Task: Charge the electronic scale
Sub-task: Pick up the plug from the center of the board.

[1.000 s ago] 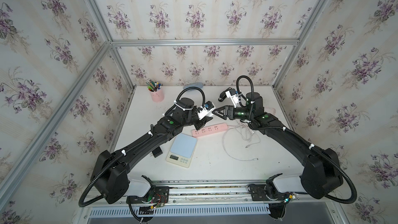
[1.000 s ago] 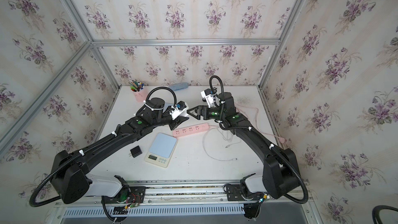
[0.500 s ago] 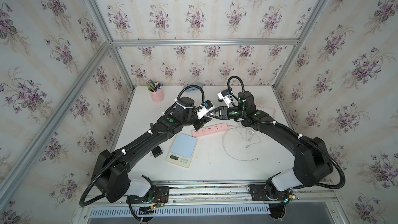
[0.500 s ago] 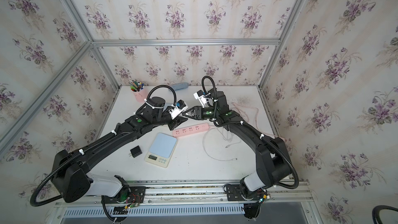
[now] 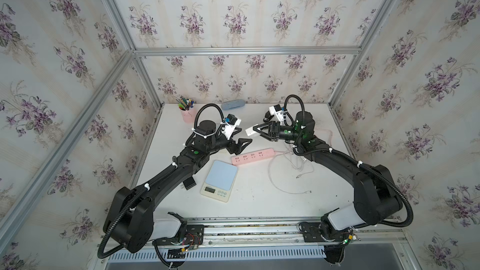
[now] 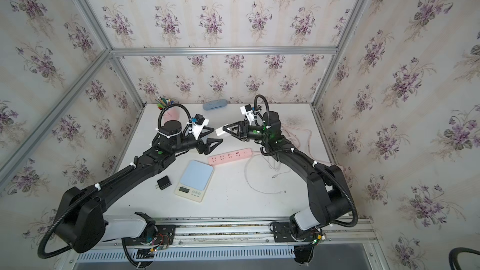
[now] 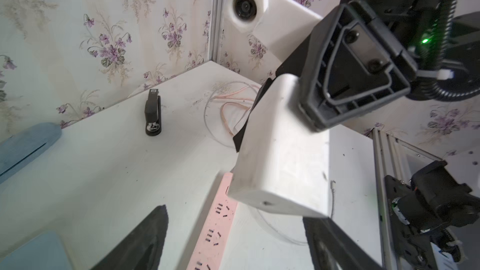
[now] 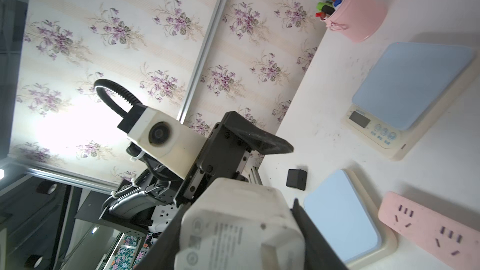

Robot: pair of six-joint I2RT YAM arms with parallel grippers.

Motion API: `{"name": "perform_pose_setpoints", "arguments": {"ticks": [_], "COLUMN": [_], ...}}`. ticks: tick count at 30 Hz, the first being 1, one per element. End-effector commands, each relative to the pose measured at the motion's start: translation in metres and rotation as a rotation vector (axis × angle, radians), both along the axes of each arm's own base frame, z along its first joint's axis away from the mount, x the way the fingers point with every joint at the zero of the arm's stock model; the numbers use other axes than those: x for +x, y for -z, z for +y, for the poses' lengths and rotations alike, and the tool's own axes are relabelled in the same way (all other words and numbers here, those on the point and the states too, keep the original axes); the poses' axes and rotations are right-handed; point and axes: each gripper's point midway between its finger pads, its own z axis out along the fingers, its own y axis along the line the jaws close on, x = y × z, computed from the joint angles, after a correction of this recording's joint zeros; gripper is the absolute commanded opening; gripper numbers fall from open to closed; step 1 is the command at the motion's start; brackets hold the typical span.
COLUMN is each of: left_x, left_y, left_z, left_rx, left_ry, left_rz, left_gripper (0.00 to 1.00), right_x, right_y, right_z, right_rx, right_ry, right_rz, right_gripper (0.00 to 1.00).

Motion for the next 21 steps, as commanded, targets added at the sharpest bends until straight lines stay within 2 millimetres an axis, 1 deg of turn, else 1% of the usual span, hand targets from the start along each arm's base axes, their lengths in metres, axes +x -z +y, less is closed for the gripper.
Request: {"name": "perform_pose_setpoints", "arguments": {"ticks": [1, 3, 5, 7, 10, 13, 14, 16, 17, 18, 19, 20, 21], "left_x": [-0.002, 0.001, 0.001, 0.0, -0.002, -0.006, -0.007, -0.007, -0.008, -0.007, -0.006, -0.005, -0.004], "left_y": [-0.036, -0.039, -0.042, -0.042, -0.044, -0.048, -0.048, -0.049, -0.05, -0.05, -0.051, -0.052, -0.054], "left_z": [-0.012, -0.014, -0.017, -0.017, -0.015, -0.013, -0.013, -0.012, -0.012, -0.012, -0.012, -0.013, -0.013], "left_rx": [-0.144, -0.172, -0.186, -0.191, -0.196, -0.198, -0.196, -0.193, -0.194, -0.197, -0.2, -0.204, -0.21], "left_ry": [0.068, 0.079, 0.091, 0.093, 0.089, 0.09, 0.09, 0.089, 0.09, 0.088, 0.084, 0.081, 0.082], "left_rz": [-0.065, -0.061, -0.06, -0.051, -0.05, -0.052, -0.048, -0.045, -0.046, -0.042, -0.038, -0.036, -0.035], "left_gripper": [0.81, 0.76, 0.69, 0.57, 0.44, 0.35, 0.33, 0.32, 0.33, 0.39, 0.48, 0.51, 0.52], "right_x": [-0.004, -0.005, -0.006, -0.006, -0.006, -0.005, -0.004, -0.004, -0.005, -0.005, -0.006, -0.007, -0.007], "right_y": [-0.026, -0.026, -0.028, -0.029, -0.026, -0.021, -0.02, -0.019, -0.019, -0.019, -0.019, -0.02, -0.02], "right_z": [-0.001, 0.0, -0.001, -0.001, 0.0, 0.0, 0.0, 0.001, 0.001, 0.001, 0.001, 0.0, 0.0], "right_rx": [0.076, 0.078, 0.083, 0.092, 0.094, 0.091, 0.09, 0.095, 0.099, 0.106, 0.113, 0.121, 0.131], "right_ry": [-0.023, -0.026, -0.03, -0.03, -0.03, -0.029, -0.027, -0.033, -0.038, -0.041, -0.041, -0.042, -0.042], "right_rz": [-0.026, -0.02, -0.018, -0.014, 0.005, 0.018, 0.026, 0.037, 0.038, 0.041, 0.045, 0.049, 0.051], "right_gripper": [0.35, 0.35, 0.35, 0.36, 0.36, 0.38, 0.38, 0.38, 0.38, 0.38, 0.37, 0.37, 0.37]}}
